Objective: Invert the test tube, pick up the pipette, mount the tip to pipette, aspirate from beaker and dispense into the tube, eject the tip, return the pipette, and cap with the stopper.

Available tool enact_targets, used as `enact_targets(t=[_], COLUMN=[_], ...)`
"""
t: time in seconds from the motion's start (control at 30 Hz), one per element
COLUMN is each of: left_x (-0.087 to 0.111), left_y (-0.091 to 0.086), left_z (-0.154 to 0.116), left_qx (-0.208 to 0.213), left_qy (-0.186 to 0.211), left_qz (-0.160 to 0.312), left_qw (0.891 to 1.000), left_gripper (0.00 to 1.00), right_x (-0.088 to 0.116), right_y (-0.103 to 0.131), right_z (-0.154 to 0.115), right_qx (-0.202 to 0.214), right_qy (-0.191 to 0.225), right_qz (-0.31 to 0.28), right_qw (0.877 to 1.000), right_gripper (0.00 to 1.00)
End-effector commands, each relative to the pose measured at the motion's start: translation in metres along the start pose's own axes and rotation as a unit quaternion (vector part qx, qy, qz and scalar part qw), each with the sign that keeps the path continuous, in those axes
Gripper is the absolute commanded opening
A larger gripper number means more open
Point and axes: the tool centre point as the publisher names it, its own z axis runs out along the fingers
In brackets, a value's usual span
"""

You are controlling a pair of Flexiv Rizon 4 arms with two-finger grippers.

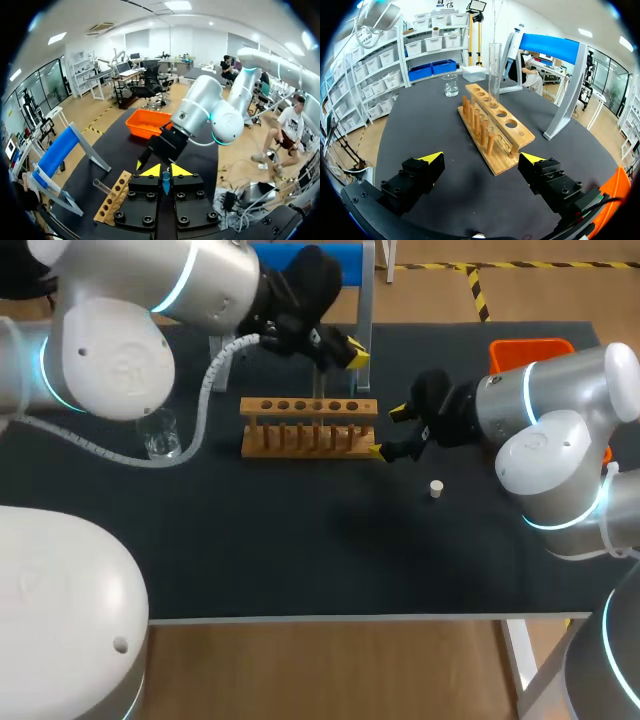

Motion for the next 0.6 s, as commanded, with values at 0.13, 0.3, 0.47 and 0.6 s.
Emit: enact_targets(t=[0.13, 0.3, 0.47, 0.6], left_x=[0.0088, 0.01, 0.01, 0.01], left_y=[-0.004, -0.0018, -0.0016, -0.0016], left_z=[-0.0013, -0.0014, -0.0014, -0.0014], left_qx=[0.005, 0.0, 0.0, 0.0], left_qy=[-0.035, -0.039, -0.038, -0.038], left_qz=[-0.013, -0.019, -0.019, -0.019], left_qw=[0.999, 0.999, 0.999, 0.999], left_gripper=[0.0, 0.0, 0.0, 0.0], right_x=[-0.0003, -0.0003, -0.0003, -0.0003], right_y=[-0.0006, -0.0006, -0.0006, -0.0006], right_z=[-0.0007, -0.0007, -0.0007, -0.0007], right_qx=[-0.001, -0.001, -0.001, -0.001], right_qy=[0.001, 0.001, 0.001, 0.001], right_qz=[0.0, 0.0, 0.0, 0.0], right_qw=[1.0, 1.0, 1.0, 1.0], right_gripper=[1.0, 1.0, 1.0, 1.0])
